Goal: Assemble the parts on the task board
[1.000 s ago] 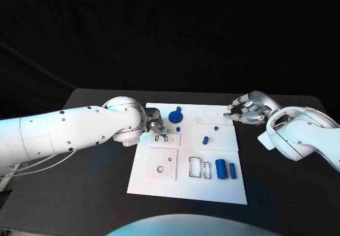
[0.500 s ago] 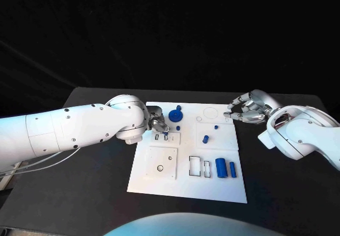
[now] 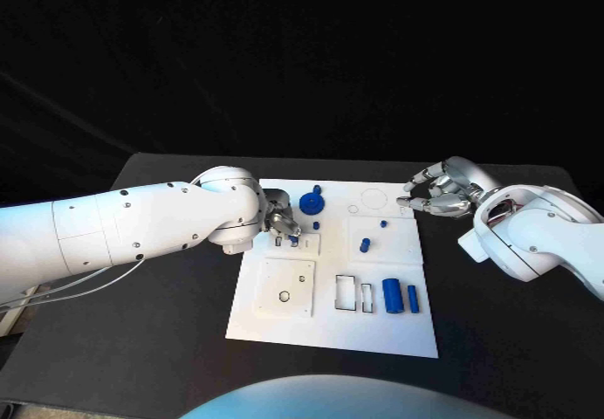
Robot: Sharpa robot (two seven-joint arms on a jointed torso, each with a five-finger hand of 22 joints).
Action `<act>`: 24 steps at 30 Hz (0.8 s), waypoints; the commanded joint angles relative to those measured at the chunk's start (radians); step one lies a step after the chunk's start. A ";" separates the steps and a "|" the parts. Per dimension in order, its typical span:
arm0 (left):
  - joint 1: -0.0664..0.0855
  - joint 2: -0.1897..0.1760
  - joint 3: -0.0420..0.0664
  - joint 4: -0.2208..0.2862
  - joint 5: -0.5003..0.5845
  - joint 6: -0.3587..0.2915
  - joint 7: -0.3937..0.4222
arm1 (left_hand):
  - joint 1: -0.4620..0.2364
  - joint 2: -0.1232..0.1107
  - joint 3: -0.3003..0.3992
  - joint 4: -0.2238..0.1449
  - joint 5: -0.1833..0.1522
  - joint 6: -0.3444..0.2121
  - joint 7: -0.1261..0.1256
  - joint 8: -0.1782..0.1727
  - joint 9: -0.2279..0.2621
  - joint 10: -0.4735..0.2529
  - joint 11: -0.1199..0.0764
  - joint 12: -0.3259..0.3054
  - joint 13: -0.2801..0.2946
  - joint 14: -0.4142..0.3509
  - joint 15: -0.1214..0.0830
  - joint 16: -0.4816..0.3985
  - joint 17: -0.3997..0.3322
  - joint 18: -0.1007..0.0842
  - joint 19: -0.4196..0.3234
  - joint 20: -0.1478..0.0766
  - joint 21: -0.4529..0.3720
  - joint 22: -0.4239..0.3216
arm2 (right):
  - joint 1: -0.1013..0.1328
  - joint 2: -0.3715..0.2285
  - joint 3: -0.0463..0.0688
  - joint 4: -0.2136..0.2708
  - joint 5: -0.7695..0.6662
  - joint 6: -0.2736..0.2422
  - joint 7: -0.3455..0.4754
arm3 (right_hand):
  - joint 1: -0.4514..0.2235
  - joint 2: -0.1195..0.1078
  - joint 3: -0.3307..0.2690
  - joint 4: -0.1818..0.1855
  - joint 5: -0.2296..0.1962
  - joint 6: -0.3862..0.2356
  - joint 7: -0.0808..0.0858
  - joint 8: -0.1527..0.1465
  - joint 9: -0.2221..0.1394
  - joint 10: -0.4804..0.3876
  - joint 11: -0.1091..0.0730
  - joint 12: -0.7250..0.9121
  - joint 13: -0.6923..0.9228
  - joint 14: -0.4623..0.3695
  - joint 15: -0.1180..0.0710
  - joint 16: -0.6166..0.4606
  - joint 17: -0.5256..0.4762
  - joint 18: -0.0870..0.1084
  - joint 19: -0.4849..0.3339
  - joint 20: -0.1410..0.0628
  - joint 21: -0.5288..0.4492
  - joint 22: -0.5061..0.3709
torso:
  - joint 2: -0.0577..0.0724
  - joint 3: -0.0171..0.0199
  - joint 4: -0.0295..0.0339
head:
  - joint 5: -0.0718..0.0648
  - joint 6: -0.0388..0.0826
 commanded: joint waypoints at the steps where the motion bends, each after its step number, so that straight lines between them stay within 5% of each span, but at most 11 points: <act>1: 0.000 0.003 -0.001 0.001 0.006 0.048 -0.007 | 0.000 0.014 0.181 -0.186 0.004 0.003 -0.005 0.003 0.001 0.008 0.001 0.002 -0.001 0.106 -0.006 0.004 0.263 -0.010 0.091 -0.006 0.001 0.252 | -0.001 0.000 0.000 0.002 -0.009 0.008 0.000 | -0.009 0.003 0.000 0.005 0.005 0.008 -0.001 0.007 0.001 0.000 -0.006 -0.002 0.084 0.104 -0.002 0.004 0.263 0.014 0.024 -0.002 -0.005 0.178 | 0.000 -0.0003 0.0008 | 0.000 0.000; 24: -0.001 0.021 -0.004 -0.022 -0.003 0.046 -0.012 | 0.000 0.014 0.181 -0.187 0.006 0.003 -0.005 0.003 -0.001 0.009 0.001 0.003 -0.001 0.106 -0.006 0.004 0.263 -0.010 0.092 -0.006 0.002 0.253 | -0.001 -0.001 0.000 0.004 -0.009 0.006 0.001 | -0.010 0.001 0.000 0.010 0.010 0.008 -0.002 0.009 0.003 0.001 -0.006 -0.002 0.084 0.104 -0.003 0.004 0.263 0.014 0.024 -0.002 -0.006 0.178 | 0.000 0.0001 0.0004 | 0.001 -0.004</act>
